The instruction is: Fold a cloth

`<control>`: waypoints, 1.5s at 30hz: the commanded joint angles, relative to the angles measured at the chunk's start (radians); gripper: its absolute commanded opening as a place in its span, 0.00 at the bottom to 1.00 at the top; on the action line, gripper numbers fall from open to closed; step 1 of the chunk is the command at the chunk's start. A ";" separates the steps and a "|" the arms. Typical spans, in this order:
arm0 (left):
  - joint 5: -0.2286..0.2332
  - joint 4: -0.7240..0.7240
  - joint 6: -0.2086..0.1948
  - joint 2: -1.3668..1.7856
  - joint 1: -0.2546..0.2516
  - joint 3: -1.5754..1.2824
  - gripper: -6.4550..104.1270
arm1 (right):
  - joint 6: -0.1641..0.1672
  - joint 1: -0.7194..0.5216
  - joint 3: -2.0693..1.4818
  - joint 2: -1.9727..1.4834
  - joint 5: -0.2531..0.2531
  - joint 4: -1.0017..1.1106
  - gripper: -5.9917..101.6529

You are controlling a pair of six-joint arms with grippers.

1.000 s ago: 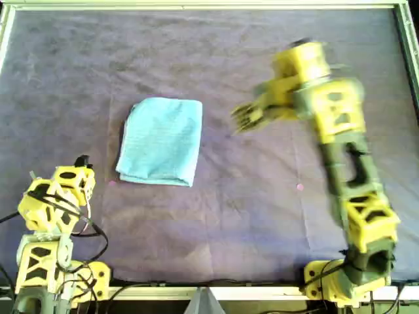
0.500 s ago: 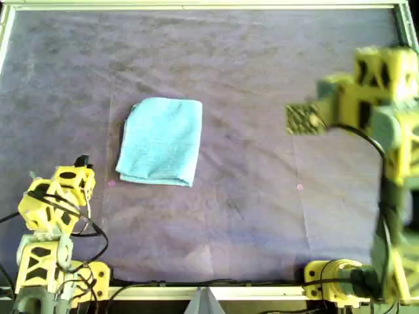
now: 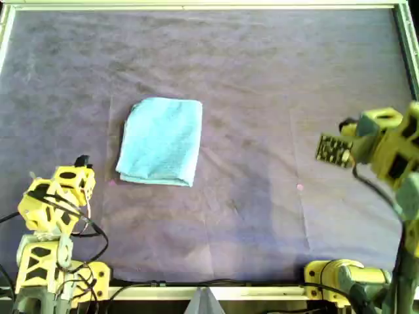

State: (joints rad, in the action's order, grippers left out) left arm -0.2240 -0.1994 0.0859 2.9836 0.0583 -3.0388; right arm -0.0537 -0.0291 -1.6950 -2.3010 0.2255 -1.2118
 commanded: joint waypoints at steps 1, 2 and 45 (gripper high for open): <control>0.003 0.002 -0.005 0.008 0.025 0.017 0.56 | -0.003 -0.003 -0.114 -0.166 0.002 0.112 0.07; 0.003 0.002 -0.005 0.008 0.025 0.017 0.56 | -0.003 -0.003 -0.161 -0.209 0.000 0.141 0.07; 0.003 0.002 -0.005 0.008 0.025 0.017 0.56 | -0.005 0.000 -1.342 -0.546 -0.008 1.127 0.06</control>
State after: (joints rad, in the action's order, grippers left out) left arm -0.2240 -0.1994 0.0859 2.9836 0.0583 -3.0388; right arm -0.0537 -0.0245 -3.0235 -2.8440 0.2224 -0.1289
